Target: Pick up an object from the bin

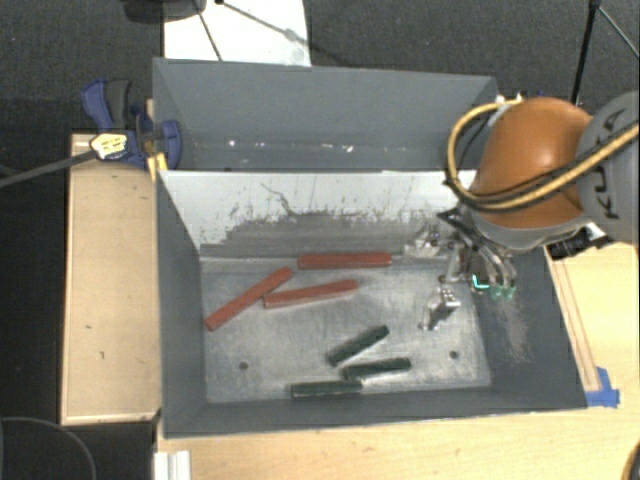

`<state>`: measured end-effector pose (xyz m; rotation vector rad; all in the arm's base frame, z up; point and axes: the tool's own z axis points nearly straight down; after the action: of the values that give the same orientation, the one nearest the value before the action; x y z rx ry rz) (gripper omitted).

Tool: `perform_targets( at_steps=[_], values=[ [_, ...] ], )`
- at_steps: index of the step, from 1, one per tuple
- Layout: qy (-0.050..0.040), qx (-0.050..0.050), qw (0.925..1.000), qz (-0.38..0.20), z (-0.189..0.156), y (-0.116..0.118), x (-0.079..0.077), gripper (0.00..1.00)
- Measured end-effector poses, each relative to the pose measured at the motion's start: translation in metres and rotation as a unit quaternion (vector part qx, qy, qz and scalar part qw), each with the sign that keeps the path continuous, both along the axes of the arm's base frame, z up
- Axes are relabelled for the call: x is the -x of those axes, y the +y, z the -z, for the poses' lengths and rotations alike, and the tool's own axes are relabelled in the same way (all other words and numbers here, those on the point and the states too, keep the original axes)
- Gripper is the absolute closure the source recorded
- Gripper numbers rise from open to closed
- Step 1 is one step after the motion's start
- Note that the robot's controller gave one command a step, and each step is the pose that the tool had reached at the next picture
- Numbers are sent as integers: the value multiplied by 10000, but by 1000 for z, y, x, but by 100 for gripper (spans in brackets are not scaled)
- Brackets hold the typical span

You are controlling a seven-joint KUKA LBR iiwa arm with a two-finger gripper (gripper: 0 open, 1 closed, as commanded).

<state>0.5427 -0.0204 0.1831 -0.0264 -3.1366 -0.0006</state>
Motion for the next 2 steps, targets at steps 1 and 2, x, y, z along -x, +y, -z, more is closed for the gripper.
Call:
perform_targets(
  at_steps=[1, 2],
  values=[
    [-39, 1, 10000, -4, -4, 0, -2, 0],
    [-50, 0, 9976, -690, 47, 28, 17, 0]
  ],
)
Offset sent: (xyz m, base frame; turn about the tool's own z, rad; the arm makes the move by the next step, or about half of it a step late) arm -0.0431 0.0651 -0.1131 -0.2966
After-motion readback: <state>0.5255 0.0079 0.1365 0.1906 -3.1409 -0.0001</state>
